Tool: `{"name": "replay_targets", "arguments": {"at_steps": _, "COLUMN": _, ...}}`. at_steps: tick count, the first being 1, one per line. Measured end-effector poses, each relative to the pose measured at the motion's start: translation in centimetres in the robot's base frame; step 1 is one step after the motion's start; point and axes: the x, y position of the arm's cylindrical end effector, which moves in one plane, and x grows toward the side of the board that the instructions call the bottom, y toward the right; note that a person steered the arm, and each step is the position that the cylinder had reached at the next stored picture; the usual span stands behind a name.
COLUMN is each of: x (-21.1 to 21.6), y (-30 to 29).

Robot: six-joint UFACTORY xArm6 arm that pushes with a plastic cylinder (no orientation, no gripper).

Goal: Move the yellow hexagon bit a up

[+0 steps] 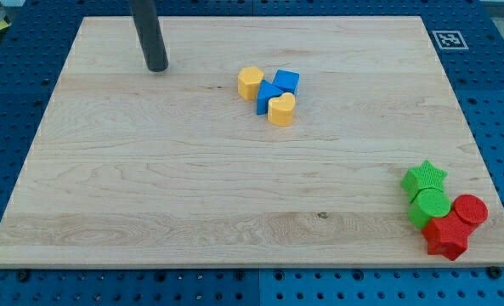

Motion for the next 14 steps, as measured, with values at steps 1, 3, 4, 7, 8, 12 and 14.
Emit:
{"name": "replay_targets", "arguments": {"at_steps": 1, "x": 0.1, "y": 0.0}}
{"name": "replay_targets", "arguments": {"at_steps": 3, "x": 5.7, "y": 7.0}}
{"name": "replay_targets", "arguments": {"at_steps": 4, "x": 6.7, "y": 10.4}}
{"name": "replay_targets", "arguments": {"at_steps": 7, "x": 4.9, "y": 16.2}}
{"name": "replay_targets", "arguments": {"at_steps": 8, "x": 3.5, "y": 19.7}}
{"name": "replay_targets", "arguments": {"at_steps": 12, "x": -2.0, "y": 23.1}}
{"name": "replay_targets", "arguments": {"at_steps": 14, "x": -3.5, "y": 18.9}}
